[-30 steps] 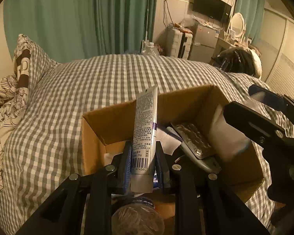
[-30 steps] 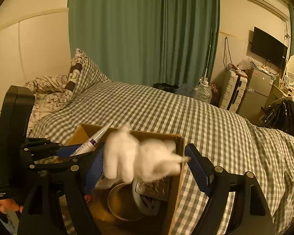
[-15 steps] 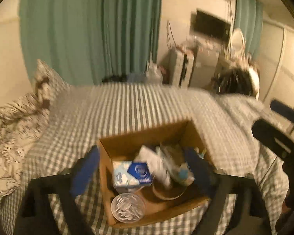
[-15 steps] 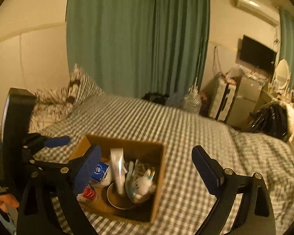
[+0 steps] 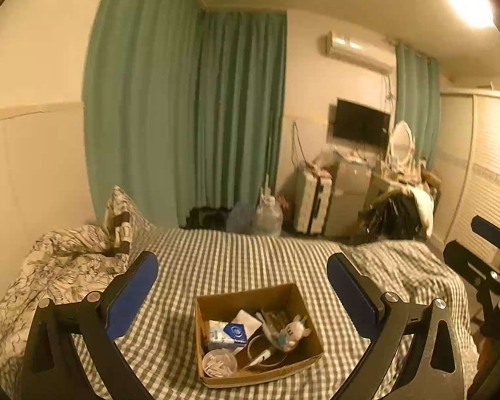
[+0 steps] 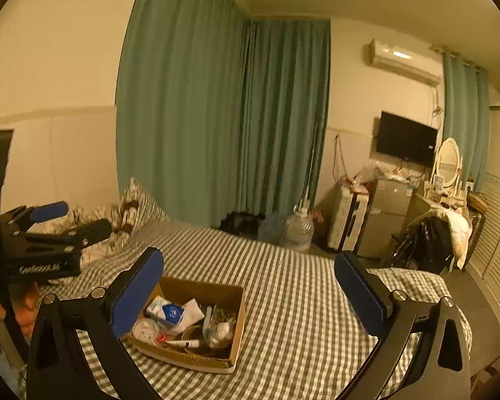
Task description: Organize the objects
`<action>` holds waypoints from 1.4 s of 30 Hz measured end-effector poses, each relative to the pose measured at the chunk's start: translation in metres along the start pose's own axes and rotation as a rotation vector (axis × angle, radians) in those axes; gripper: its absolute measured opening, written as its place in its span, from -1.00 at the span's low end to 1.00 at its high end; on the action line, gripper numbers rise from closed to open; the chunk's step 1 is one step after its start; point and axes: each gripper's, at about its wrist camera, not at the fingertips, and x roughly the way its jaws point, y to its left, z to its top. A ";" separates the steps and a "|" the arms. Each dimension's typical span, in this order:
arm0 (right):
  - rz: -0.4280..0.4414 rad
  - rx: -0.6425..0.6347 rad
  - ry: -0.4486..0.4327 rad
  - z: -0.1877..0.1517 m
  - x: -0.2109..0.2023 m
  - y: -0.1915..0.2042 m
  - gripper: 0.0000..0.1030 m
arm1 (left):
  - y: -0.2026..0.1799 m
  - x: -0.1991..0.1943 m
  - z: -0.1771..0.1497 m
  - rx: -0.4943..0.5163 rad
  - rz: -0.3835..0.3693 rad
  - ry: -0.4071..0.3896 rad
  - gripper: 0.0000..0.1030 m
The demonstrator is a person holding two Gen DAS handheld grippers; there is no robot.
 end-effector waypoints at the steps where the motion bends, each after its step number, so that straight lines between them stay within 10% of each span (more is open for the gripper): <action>1: -0.015 0.010 -0.021 0.000 -0.006 -0.002 0.99 | -0.004 -0.005 -0.004 -0.001 -0.003 -0.018 1.00; 19: -0.082 -0.006 0.044 -0.142 0.034 -0.009 0.99 | -0.017 0.017 -0.134 0.003 0.093 0.019 1.00; 42: -0.090 0.060 0.045 -0.147 0.037 -0.021 0.99 | -0.028 0.023 -0.152 0.088 0.106 0.070 1.00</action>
